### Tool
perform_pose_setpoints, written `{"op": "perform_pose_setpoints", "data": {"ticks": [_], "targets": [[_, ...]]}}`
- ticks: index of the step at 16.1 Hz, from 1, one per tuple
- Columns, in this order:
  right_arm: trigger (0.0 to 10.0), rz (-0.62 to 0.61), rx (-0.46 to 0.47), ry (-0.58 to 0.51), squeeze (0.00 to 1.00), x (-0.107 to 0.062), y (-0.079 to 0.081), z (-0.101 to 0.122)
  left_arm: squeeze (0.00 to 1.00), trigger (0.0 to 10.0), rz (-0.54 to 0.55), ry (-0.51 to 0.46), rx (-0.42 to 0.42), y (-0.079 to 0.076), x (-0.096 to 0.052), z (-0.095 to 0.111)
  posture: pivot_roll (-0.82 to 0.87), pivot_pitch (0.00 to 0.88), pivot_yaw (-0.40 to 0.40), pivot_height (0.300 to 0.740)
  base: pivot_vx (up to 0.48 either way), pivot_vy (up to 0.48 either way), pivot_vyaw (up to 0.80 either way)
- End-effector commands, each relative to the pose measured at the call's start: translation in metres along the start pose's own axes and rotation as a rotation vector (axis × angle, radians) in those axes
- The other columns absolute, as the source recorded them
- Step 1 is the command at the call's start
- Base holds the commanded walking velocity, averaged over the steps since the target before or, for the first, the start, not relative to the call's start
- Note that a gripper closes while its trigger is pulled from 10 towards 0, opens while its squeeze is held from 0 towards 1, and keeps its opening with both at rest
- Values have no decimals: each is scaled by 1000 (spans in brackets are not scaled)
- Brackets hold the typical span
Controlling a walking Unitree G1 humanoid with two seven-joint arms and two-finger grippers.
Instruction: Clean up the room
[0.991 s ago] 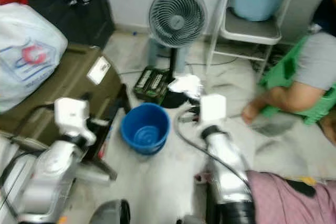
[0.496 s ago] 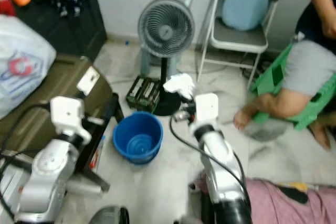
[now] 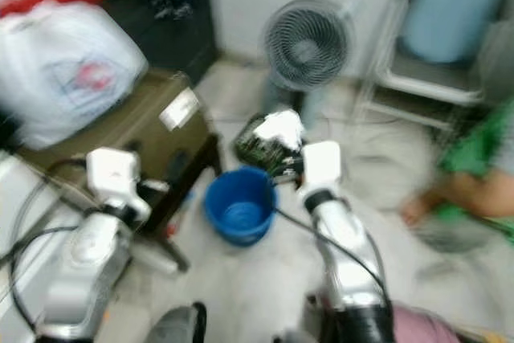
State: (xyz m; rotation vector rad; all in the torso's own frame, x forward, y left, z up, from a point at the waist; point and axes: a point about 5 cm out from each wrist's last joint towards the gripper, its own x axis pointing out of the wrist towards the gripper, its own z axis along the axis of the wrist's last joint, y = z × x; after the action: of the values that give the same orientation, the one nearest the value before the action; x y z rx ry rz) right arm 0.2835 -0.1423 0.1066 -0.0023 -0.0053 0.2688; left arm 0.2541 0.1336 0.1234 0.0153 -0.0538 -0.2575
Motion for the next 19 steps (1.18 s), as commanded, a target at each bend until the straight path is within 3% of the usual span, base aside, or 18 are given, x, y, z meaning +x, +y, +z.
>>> {"op": "perform_pose_setpoints", "data": {"ticks": [1,7,19], "targets": [[10000,4,4,-8,0,2,3,2,0,10000,5,-4,11,4,-1,1,-6,91,-11,740,0,0,0],[10000,0,11,-5,0,3,2,1,0,10000,-21,-20,1,1,0,3,-5,88,-11,740,0,0,0],[10000,7,22,4,0,4,3,0,0,10000,-34,-31,-10,-1,1,4,-5,93,-13,740,313,0,0]]}}
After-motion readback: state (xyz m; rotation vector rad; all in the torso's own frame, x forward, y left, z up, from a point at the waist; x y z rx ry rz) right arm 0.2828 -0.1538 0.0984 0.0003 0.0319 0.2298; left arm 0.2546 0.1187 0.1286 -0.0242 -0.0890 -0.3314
